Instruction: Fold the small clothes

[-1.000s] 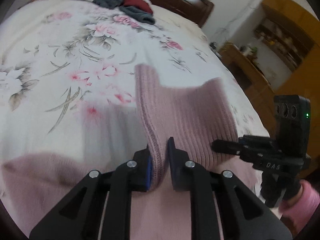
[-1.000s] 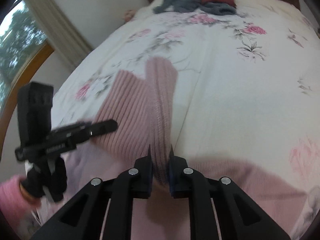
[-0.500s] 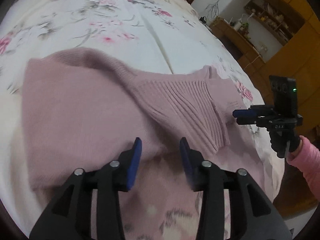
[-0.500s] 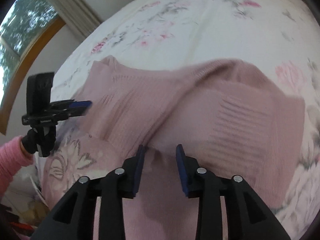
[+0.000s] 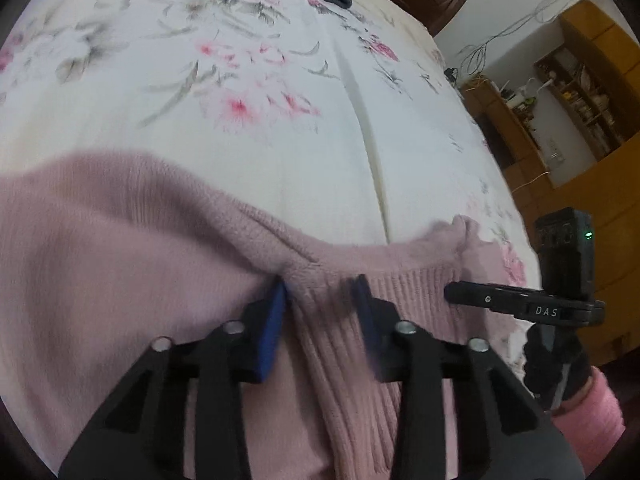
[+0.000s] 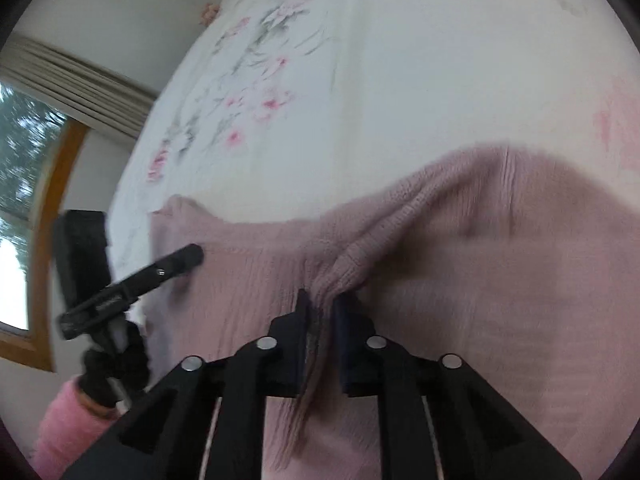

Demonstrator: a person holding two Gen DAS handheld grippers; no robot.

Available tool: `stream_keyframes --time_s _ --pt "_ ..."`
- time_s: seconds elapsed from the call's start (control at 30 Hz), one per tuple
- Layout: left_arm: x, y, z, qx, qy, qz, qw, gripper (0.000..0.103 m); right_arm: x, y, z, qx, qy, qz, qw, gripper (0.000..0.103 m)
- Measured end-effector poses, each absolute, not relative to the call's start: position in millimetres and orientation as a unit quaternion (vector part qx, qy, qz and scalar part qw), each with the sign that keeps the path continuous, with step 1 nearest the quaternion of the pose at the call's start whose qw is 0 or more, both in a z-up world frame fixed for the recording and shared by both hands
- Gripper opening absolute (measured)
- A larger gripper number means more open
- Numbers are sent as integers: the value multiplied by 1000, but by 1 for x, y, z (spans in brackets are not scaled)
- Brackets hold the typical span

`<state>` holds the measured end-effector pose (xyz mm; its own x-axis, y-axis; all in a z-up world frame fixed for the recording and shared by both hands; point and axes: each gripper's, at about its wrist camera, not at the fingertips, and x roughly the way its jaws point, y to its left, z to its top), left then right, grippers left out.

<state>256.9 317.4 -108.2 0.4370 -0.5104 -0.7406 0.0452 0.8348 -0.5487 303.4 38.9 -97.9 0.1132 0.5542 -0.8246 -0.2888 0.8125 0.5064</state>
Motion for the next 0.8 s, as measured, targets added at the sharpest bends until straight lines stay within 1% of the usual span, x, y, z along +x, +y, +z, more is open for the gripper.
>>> stream_keyframes --time_s 0.07,0.17,0.2,0.23,0.27,0.33,0.37,0.43,0.47,0.57,0.63,0.67,0.7,0.73,0.77,0.8 --pt "267 320 -109 -209 500 -156 826 22 311 36 -99 114 592 269 751 10" --pt "279 327 -116 -218 509 -148 819 22 315 32 -105 130 595 270 745 10" --pt "279 329 -115 -219 510 -148 819 23 311 32 -106 126 597 273 744 12" --pt "275 330 -112 -216 507 -147 821 23 307 31 -105 123 599 273 743 16" --pt "270 331 -108 -214 503 -144 825 23 300 27 -102 123 600 274 741 17" --pt "257 336 -100 -221 496 -139 828 30 287 21 -94 128 598 282 739 33" --pt "248 338 -95 -229 493 -139 828 34 280 19 -91 124 599 286 737 34" --pt "225 336 -84 -223 483 -130 837 34 262 18 -87 121 609 300 724 39" --pt "219 331 -80 -220 479 -139 839 37 255 18 -87 122 614 304 718 39" --pt "195 309 -69 -198 475 -173 840 37 241 25 -94 128 630 312 699 39" --pt "187 292 -70 -178 483 -197 835 40 238 30 -97 119 635 307 699 37" --pt "187 285 -74 -168 492 -200 830 40 238 31 -97 121 635 306 699 33" --pt "186 279 -78 -152 501 -198 829 40 239 30 -98 133 637 310 693 17" --pt "186 274 -83 -130 508 -193 829 40 239 29 -98 142 639 313 688 13" --pt "187 271 -89 -100 516 -185 830 39 238 28 -97 146 639 315 687 13" --pt "188 271 -92 -93 518 -187 830 39 235 27 -95 142 636 318 689 12"
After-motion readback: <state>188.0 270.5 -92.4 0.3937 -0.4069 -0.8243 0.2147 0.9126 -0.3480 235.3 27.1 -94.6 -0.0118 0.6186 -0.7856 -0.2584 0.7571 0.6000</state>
